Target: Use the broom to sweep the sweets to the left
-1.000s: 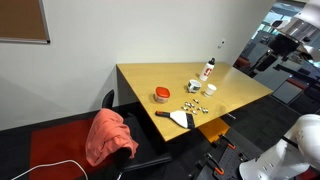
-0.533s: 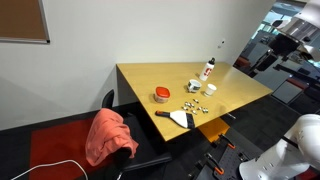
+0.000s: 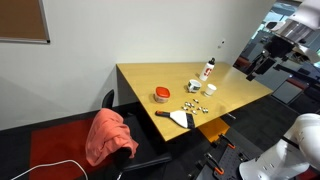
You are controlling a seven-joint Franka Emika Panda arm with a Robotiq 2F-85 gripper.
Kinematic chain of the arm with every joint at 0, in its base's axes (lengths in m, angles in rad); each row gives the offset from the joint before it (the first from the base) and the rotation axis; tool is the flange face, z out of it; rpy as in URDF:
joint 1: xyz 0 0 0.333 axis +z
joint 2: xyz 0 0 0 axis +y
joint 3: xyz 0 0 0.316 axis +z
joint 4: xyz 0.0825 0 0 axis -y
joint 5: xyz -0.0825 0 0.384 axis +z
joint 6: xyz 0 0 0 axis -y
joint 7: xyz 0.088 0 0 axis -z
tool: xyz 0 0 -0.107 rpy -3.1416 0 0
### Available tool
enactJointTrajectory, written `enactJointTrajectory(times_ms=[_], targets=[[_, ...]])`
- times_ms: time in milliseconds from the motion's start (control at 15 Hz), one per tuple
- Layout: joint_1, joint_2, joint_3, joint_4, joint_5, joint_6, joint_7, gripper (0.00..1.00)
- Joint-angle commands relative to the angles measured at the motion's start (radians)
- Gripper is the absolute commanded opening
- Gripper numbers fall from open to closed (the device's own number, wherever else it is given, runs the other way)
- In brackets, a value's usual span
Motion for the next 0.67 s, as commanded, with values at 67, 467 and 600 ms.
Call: enactJointTrajectory(times_ms=[67,467,600], targets=[[0.069,0.146,-0.038,0.015,-0.025,0.052,-0.17,1.0],[0.061,0.365,-0.092,0.02,-0.148,0.13,-0.387,1.0],[0.047,0.423,-0.102,0.022,-0.175,0.169,-0.448,1.0]])
